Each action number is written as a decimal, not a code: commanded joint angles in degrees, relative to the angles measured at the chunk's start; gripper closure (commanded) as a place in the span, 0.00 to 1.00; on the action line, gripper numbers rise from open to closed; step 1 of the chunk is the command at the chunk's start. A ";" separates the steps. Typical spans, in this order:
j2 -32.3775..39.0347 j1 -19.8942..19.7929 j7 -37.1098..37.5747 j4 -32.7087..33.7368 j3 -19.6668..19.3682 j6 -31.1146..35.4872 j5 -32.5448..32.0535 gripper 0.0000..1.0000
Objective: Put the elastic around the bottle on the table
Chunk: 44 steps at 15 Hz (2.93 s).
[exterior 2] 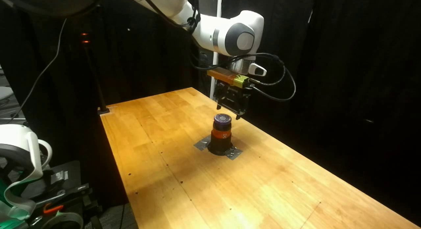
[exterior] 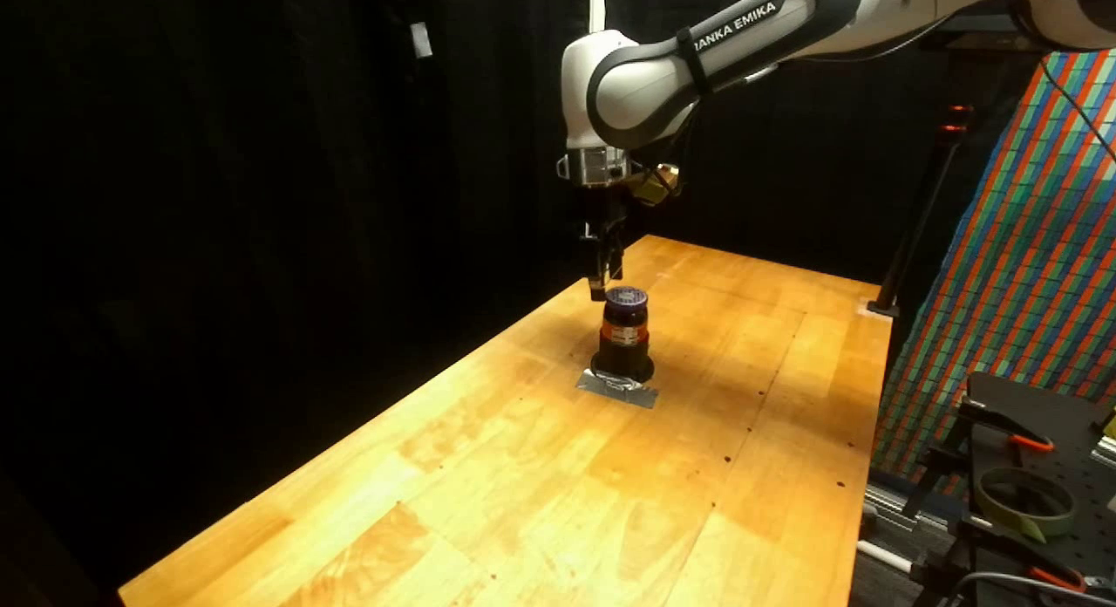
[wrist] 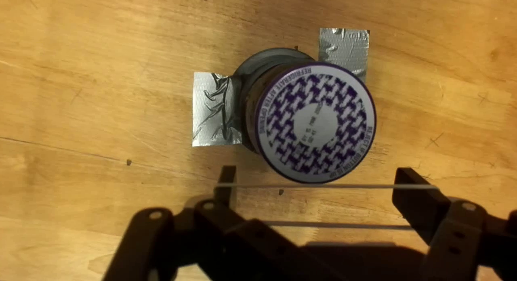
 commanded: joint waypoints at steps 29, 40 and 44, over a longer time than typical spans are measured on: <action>1.14 -0.01 0.50 -1.32 -0.64 -5.26 0.88 0.00; -15.07 -0.63 0.85 -30.16 -0.72 13.39 0.93 0.00; -19.68 -0.75 0.93 -40.08 -0.69 21.71 0.92 0.26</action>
